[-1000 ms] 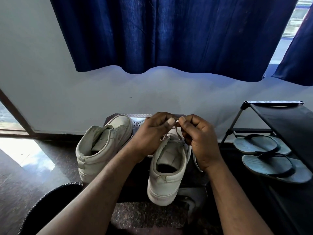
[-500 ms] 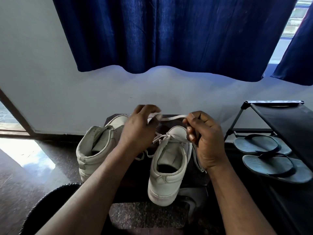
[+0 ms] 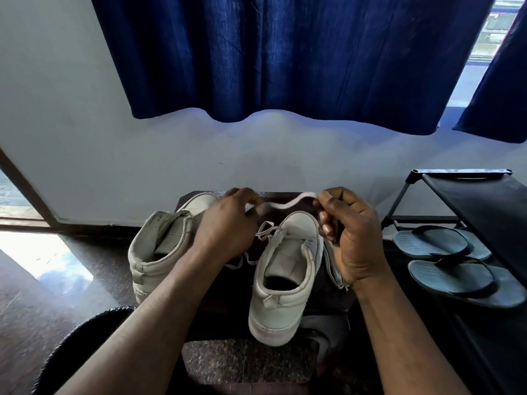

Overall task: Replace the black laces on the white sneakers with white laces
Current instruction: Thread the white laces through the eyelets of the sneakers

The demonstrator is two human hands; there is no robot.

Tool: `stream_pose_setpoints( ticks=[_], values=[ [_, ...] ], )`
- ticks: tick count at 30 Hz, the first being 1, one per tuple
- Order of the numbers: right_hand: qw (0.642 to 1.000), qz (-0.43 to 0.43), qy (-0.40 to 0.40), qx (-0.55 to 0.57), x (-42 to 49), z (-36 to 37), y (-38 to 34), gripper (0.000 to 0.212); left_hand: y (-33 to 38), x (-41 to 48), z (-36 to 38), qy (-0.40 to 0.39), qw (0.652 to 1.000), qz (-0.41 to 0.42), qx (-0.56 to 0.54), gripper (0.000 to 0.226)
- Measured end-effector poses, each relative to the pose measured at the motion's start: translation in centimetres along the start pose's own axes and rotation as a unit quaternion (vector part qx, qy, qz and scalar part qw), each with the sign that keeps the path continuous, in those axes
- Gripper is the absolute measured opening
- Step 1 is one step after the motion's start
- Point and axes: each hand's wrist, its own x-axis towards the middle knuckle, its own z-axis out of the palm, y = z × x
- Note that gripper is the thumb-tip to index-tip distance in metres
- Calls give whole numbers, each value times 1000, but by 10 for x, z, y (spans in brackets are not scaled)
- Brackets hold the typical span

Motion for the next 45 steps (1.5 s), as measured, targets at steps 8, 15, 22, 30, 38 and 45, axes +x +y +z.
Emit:
stream_pose_setpoints(
  ticks=[8,15,22,30,38,45],
  values=[
    [997,-11,-27,-66,-1,4,7,29,29,-13,10,-118,943,68,-305,15],
    [997,-6,-13,-78,1,-5,9,24,11,-5,2,-11,999,-14,27,15],
    [991,3,-21,-135,1,0,18,17,25,-11,11,-144,929,40,-338,20],
    [934,31,-8,-356,-6,-9,15,31,26,-11,12,-126,948,-20,-292,22],
    [974,76,-20,-213,-14,-1,21,17,24,-9,-2,-156,941,-95,-285,15],
    [919,87,-113,-367,-21,1,16,50,24,-9,-5,-159,916,-135,-343,16]
  ],
)
